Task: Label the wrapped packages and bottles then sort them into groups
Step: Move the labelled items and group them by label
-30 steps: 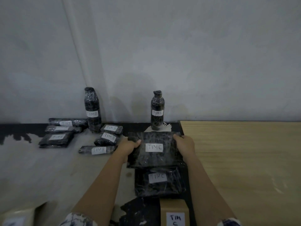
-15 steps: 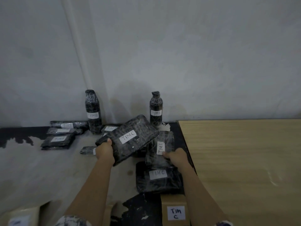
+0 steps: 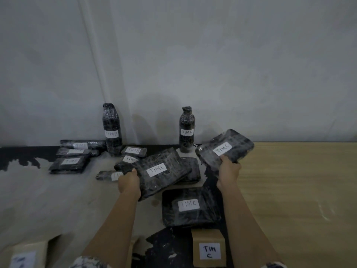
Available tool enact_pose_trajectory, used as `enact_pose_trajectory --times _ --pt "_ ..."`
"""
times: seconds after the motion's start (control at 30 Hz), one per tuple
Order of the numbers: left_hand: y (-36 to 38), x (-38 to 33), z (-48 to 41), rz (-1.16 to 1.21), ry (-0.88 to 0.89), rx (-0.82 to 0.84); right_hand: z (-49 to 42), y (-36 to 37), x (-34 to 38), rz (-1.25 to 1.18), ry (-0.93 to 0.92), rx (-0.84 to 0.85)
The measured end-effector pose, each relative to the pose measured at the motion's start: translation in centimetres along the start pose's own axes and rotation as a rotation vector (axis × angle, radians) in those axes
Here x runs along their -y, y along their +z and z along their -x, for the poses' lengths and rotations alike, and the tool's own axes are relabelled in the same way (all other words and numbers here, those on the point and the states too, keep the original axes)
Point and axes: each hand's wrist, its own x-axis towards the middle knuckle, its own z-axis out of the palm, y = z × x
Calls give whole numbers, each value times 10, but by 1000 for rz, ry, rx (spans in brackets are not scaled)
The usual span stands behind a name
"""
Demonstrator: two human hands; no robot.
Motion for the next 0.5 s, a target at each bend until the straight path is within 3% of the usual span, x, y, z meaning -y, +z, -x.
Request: enact_pose_trajectory --times 0.17,0.3,0.4,0.5 --pt "14 9 20 75 -65 44 28 30 -14 -46 142 316" --pt "35 26 -3 394 -169 292 55 50 -43 109 213 327" --pt "39 32 -1 360 -178 491 66 54 -52 303 211 324" --pt "32 21 23 312 -117 505 70 46 -50 535 154 409"
